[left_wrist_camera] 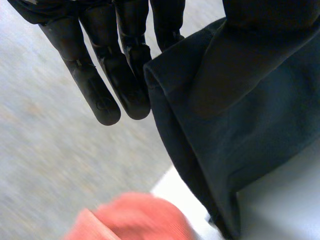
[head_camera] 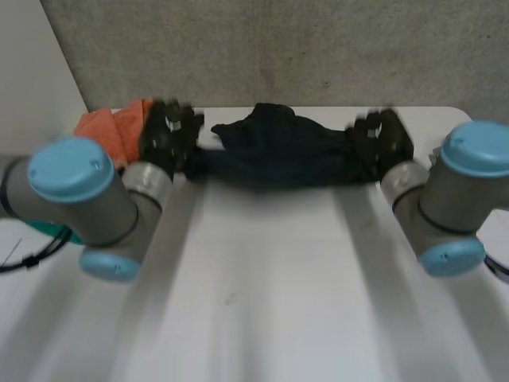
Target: Fold the laundry.
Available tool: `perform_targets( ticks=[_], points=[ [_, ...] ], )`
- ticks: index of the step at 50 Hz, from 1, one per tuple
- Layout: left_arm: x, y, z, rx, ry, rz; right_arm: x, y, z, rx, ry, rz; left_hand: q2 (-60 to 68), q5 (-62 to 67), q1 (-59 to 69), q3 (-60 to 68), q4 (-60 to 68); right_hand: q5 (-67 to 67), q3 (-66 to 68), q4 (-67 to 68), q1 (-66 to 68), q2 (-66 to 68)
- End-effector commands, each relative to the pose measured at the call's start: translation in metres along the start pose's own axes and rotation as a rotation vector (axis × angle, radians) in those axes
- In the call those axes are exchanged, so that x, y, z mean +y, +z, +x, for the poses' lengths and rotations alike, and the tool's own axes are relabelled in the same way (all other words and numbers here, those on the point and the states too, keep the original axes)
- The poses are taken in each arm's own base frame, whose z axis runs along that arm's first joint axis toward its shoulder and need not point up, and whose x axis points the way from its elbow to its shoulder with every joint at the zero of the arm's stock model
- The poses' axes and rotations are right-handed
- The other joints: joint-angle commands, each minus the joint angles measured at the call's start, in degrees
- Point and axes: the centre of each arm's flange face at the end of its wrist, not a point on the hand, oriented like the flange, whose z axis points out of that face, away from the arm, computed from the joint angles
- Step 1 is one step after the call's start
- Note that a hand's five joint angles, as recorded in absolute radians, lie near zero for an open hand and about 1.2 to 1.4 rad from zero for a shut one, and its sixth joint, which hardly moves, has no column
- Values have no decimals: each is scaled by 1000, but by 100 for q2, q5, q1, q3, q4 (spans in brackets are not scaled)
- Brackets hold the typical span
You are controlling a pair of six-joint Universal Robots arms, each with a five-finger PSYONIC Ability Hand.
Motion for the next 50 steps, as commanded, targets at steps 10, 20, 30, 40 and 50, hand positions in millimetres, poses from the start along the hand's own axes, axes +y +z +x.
perform_targets(
  ticks=[10, 20, 30, 40, 50],
  points=[
    [-53, -119, -2, 189, 12, -207, -21, -97, 10, -220, -166, -258, 1121, 1328, 1364, 1144, 1105, 1135, 1164, 1123, 1506, 1104],
    [-80, -241, 6, 566, 147, -537, -37, -198, 17, -519, -316, -501, 1121, 1328, 1364, 1144, 1105, 1135, 1164, 1123, 1506, 1104],
    [-77, -185, 23, 462, 184, -315, -31, -181, 28, -428, -257, -397, 1121, 1328, 1364, 1144, 1105, 1135, 1164, 1123, 1506, 1104],
    [-39, -37, 30, 217, 243, -101, 8, -91, 36, -171, -115, -328, 1121, 1328, 1364, 1144, 1105, 1135, 1164, 1123, 1506, 1104],
    [-1, 54, 39, 110, 255, -2, 26, -13, 32, 29, -159, -170, 1121, 1328, 1364, 1144, 1105, 1135, 1164, 1123, 1506, 1104]
  ],
)
